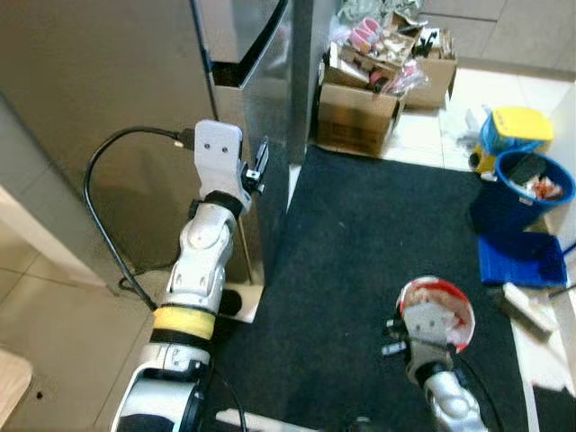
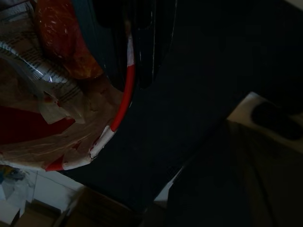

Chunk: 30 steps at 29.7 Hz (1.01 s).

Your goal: Restocking fridge

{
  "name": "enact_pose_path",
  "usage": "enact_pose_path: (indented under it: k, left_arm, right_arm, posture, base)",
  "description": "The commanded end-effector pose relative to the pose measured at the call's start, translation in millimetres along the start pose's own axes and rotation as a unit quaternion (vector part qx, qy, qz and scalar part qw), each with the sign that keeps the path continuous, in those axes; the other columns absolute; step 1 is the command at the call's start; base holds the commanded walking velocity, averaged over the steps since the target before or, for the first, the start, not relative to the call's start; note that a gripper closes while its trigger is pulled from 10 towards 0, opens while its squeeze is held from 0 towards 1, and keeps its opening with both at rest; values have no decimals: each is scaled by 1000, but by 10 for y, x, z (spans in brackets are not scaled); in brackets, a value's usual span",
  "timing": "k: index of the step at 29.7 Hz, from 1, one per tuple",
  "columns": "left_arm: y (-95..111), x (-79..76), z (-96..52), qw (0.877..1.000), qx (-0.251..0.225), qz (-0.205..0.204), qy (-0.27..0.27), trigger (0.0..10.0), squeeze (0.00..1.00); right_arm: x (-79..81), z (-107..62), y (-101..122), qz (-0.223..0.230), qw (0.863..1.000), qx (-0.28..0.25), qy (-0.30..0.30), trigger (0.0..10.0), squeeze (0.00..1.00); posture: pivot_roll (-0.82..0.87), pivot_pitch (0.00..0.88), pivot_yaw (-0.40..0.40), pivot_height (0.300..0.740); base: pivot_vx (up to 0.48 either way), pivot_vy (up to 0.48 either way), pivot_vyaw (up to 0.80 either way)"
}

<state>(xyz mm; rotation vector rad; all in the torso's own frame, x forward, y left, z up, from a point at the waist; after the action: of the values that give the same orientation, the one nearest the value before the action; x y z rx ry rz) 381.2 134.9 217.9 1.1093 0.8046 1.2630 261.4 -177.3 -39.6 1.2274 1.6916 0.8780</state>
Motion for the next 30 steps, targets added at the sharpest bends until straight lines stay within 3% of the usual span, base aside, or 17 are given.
enact_pose_path:
  k: [1,5,16,22,23,30]
  left_arm:
    - [-34,136,-77,1000,8,13,20,10000,0]
    - [5,135,-142,1000,-4,1,17,10000,0]
    - [-62,186,-366,1000,4,22,6,10000,0]
    - [-12,183,-315,1000,8,12,-3,10000,0]
    - [0,170,-309,1000,7,7,-6,10000,1000]
    - [2,14,-76,999,17,-6,-32,10000,1000]
  right_arm:
    - [38,9,31,4,1000,-7,1,10000,0]
    - [23,11,31,3,1000,-7,0,10000,0]
    - [7,11,28,2,1000,-6,-2,10000,0]
    - [9,12,22,0,1000,-5,-1,10000,0]
    - [10,14,24,0,1000,-5,0,10000,0]
    - [27,37,55,1,1000,-9,-1,10000,0]
  posture:
    - [-90,104,-13,727]
    - [-84,104,-15,727]
    - [-79,104,-11,727]
    - [-69,101,-13,727]
    - [-69,101,-13,727]
    - [-81,92,-6,727]
  base:
    - [364,0,0]
    - [304,0,0]
    - [0,0,0]
    - [0,0,0]
    - [0,0,0]
    - [0,0,0]
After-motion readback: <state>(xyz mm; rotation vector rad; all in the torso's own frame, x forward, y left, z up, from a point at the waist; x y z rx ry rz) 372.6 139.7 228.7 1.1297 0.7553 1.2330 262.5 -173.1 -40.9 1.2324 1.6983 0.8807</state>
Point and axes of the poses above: a point about 5 cm out from each wrist's last joint towards the gripper, its own z axis pointing out of the wrist towards the gripper, its own y axis along the axis of the wrist's last joint, x = y × z, the point moved 3 cm from there along z, pointing out of the wrist towards the gripper, and after that the axes turned 1 degree about -z, right-handed, at the moved point
